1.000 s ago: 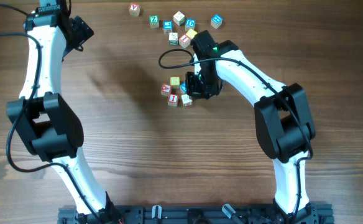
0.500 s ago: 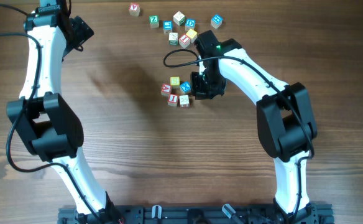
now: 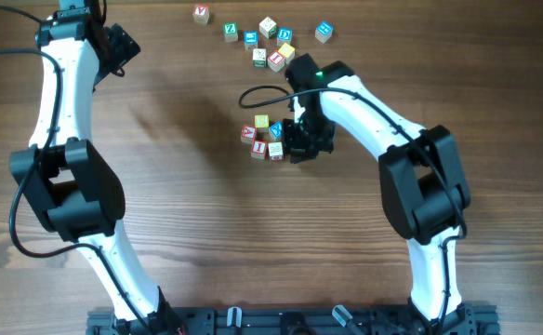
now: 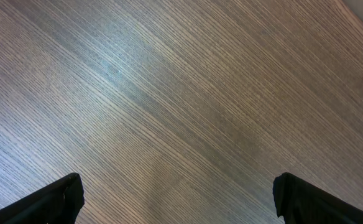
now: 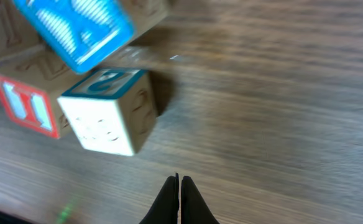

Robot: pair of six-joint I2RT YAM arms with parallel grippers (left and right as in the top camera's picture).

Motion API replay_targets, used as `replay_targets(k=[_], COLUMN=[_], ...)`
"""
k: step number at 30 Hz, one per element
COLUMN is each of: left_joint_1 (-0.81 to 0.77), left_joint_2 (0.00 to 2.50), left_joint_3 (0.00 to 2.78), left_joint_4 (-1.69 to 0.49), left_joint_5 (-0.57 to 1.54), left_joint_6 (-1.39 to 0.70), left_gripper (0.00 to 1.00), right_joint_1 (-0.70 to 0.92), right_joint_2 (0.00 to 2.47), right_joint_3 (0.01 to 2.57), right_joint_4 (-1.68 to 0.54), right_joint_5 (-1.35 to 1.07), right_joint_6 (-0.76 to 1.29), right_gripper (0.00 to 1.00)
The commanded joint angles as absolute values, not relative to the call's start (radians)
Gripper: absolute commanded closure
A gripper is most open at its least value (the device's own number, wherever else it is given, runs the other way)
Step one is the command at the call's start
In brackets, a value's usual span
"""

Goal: Form a circle

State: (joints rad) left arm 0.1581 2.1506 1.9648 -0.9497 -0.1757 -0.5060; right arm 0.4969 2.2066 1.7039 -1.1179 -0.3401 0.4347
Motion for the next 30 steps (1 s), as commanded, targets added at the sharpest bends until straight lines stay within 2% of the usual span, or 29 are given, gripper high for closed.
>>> replay_targets(k=[1,6,14,21,30], left_joint_1=[0.160,0.160,0.160,0.160,0.160], left_joint_2=[2.147,2.147,2.147,2.147,2.147], left_joint_3=[1.975,1.975,1.975,1.975,1.975], left_joint_4=[-0.948,-0.948,-0.948,-0.948,-0.948], left_joint_5=[-0.188,-0.188,-0.188,-0.188,-0.188], left_joint_6=[-0.501,-0.501,-0.501,-0.501,-0.501], left_gripper=[0.00,0.00,0.00,0.00,0.00], right_joint_1=[0.538,0.566,0.569,0.569,0.574], right_joint_2=[2.218,2.218,2.218,2.218,2.218], right_joint_3=[1.694,1.694,1.694,1.694,1.694], right_joint_4=[-1.092,-1.076,-1.056,-0.994,-1.055], right_joint_5=[-0.355,-0.235,-0.173,-0.172,-0.260], right_joint_6=[0.448,0.505,0.526,0.527,0.525], right_gripper=[0.96,0.96,0.96,0.96,0.96])
